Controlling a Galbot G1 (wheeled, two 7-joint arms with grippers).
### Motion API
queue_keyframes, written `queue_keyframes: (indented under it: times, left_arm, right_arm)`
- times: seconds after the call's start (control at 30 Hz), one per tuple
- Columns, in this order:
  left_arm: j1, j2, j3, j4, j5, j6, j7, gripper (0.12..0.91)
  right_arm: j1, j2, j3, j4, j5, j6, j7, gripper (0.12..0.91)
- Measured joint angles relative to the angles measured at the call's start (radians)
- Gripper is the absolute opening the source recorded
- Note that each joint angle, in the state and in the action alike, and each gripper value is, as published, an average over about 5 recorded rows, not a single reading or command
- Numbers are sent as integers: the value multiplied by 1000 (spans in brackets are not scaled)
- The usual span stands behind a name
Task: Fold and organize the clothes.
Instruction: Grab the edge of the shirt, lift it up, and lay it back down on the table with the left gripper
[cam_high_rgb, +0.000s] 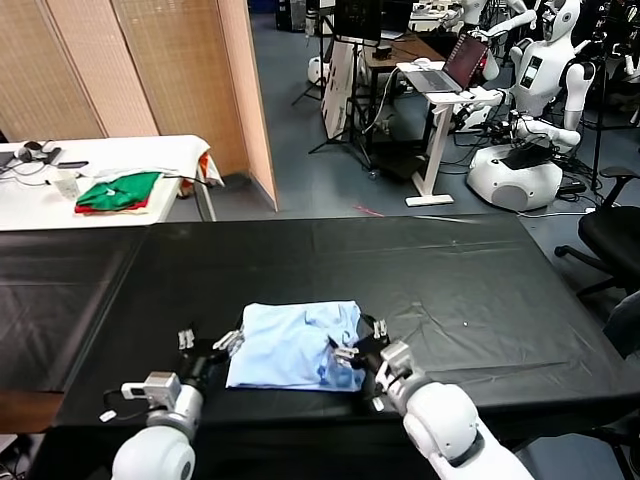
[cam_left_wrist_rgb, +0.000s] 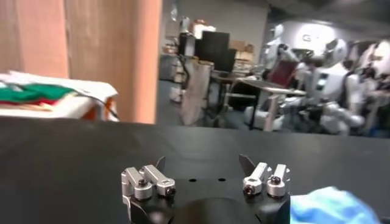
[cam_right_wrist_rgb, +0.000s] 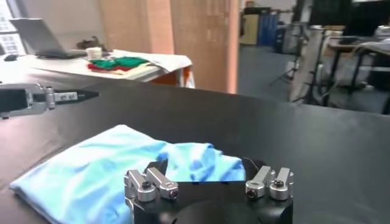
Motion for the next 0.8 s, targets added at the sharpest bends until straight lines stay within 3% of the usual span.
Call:
queue_keyframes:
  times: [0.2,0.4,0.57,0.67,0.8]
  left_arm:
    - [13,-7,-8,11,21,-14,-1,907]
    - [8,-8,-11,19,21,-19,-1,907]
    - [7,-6,-28,33,7,-33,3,907]
    - [4,-10,-41,49,-27,-37,23,907]
    - [1,-22,-59,71,-109,-26,65,907]
  right_arm:
    - [-32,-52,18,54,-76,-89,-18,907]
    - [-95,-97,82,110,-98,-93,-4,907]
    - [-173,-101,162,162,-69,-92,23,907]
    - [-228,-83,216,170,-13,-50,50,907]
    - [-303,-42,292,161,85,107,78,907]
